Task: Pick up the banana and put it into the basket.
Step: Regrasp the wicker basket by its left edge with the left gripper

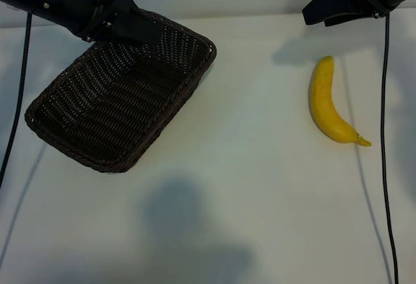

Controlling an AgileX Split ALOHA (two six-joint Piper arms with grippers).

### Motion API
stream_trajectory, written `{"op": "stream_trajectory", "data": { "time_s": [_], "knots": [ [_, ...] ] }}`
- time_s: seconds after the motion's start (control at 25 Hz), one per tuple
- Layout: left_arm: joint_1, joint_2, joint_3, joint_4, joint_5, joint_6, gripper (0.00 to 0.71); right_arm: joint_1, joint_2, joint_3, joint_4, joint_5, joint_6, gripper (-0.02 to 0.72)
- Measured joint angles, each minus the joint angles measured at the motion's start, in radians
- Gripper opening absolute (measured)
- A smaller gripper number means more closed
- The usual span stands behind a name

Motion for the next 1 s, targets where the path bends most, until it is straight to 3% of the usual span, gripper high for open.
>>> {"op": "stream_trajectory", "data": {
  "time_s": [0.44,0.72,0.84,1.0],
  "knots": [
    [0.0,0.0,0.0,0.0,-0.078,0.003,0.452,0.0,0.0,0.0,0.0,0.0,0.0,0.485],
    [0.006,-0.025,0.005,0.005,0.073,-0.048,0.449,0.0,0.0,0.0,0.0,0.0,0.0,0.485],
    [0.052,-0.114,0.01,0.007,0.064,-0.101,0.422,0.0,0.0,0.0,0.0,0.0,0.0,0.485],
    [0.193,-0.295,0.035,0.0,0.101,-0.158,0.4,0.0,0.0,0.0,0.0,0.0,0.0,0.485]
  ]
}}
